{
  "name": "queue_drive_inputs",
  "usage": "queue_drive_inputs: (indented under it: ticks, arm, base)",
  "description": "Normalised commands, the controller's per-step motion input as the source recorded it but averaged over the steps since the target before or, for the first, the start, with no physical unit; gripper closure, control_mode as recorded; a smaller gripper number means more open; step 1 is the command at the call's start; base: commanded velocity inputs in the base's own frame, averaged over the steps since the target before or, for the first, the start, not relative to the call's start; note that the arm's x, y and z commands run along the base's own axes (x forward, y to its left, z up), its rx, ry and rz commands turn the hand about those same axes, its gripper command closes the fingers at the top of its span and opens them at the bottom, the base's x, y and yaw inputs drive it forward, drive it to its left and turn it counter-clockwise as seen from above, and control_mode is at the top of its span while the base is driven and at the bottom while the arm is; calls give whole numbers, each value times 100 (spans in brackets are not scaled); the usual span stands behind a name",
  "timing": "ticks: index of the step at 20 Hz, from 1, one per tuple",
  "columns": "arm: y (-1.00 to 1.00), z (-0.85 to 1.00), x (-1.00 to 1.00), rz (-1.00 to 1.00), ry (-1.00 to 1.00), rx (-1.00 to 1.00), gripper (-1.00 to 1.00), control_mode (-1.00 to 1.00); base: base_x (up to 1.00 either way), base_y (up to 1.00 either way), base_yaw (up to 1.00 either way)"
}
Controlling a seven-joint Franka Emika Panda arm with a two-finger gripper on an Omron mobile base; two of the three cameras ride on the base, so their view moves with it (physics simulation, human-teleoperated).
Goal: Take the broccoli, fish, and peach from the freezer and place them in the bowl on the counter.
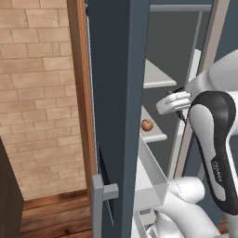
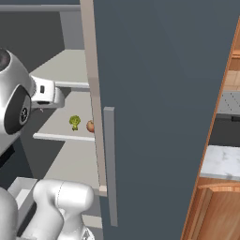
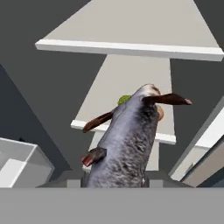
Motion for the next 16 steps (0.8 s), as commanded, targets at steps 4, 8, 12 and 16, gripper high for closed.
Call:
queue_drive_inputs:
  ticks: [4,8,12,16]
  arm:
    - [-12,0,-68,-3,6,-2,100,-100]
    - [-23,0,-52,-10,5,0,100,-100]
    - [-19,0,-38,-10,6,-5,100,-100]
    - [-27,0,-43,-5,8,0,100,-100]
  base:
    - [0,0,0]
    - [0,0,0]
    - [0,0,0]
    - [0,0,0]
